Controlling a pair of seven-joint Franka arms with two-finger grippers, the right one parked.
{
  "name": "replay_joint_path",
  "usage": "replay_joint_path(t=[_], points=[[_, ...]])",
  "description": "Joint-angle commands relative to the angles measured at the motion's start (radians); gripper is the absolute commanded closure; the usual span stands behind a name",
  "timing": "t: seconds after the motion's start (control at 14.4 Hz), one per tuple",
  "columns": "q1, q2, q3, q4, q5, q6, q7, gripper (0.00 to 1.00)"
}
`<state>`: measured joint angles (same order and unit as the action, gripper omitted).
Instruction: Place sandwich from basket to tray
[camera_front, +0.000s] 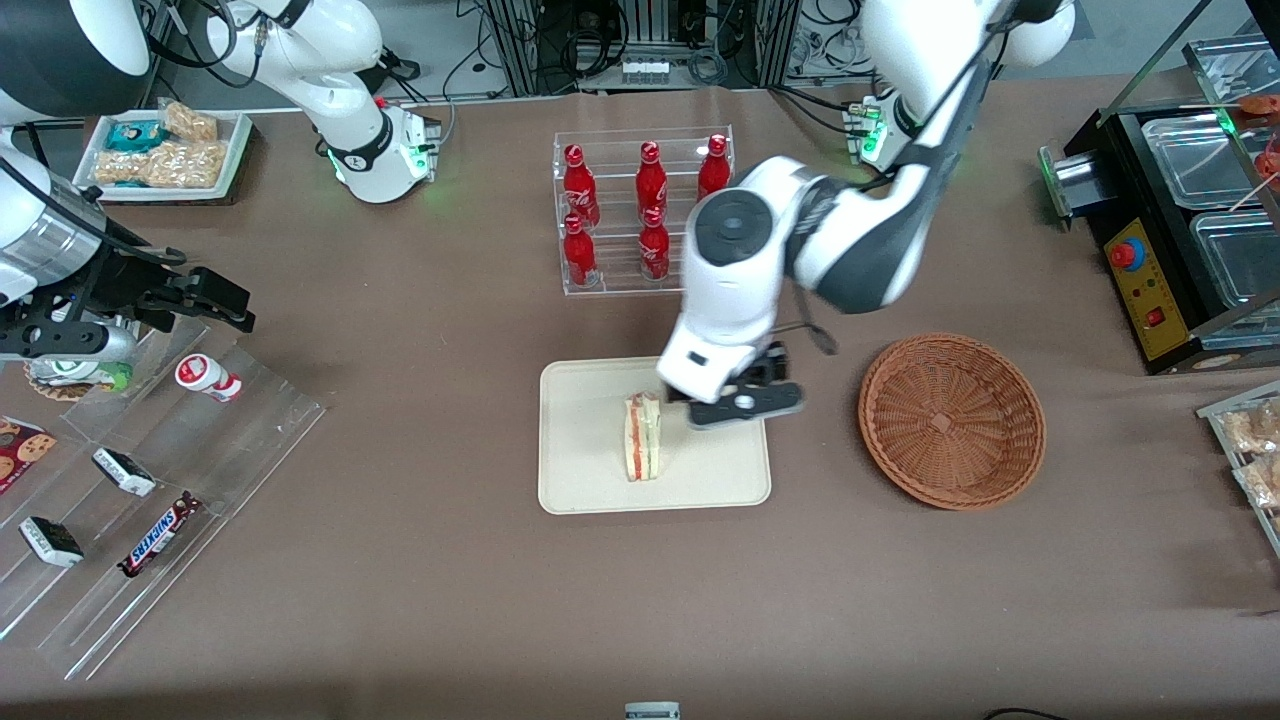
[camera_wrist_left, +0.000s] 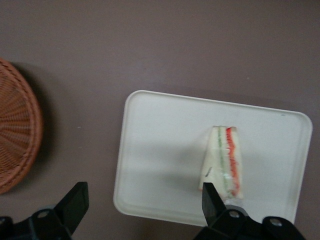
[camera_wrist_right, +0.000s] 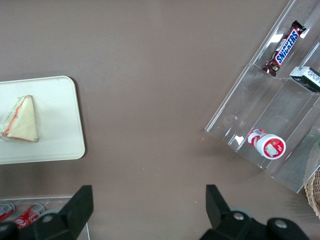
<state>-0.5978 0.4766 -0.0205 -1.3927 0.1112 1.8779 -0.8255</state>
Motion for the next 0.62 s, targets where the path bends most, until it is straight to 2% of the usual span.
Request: replay_joint_path(t=[0.0, 0.35, 0.55], points=[[0.085, -0.061, -0.009, -0.090, -0.015, -0.022, 0.081, 0.00], [0.271, -0.255, -0.009, -0.293, -0.016, -0.022, 0.348, 0.00], [0.370, -0.338, -0.009, -0.362, -0.021, -0.023, 0.492, 0.00]])
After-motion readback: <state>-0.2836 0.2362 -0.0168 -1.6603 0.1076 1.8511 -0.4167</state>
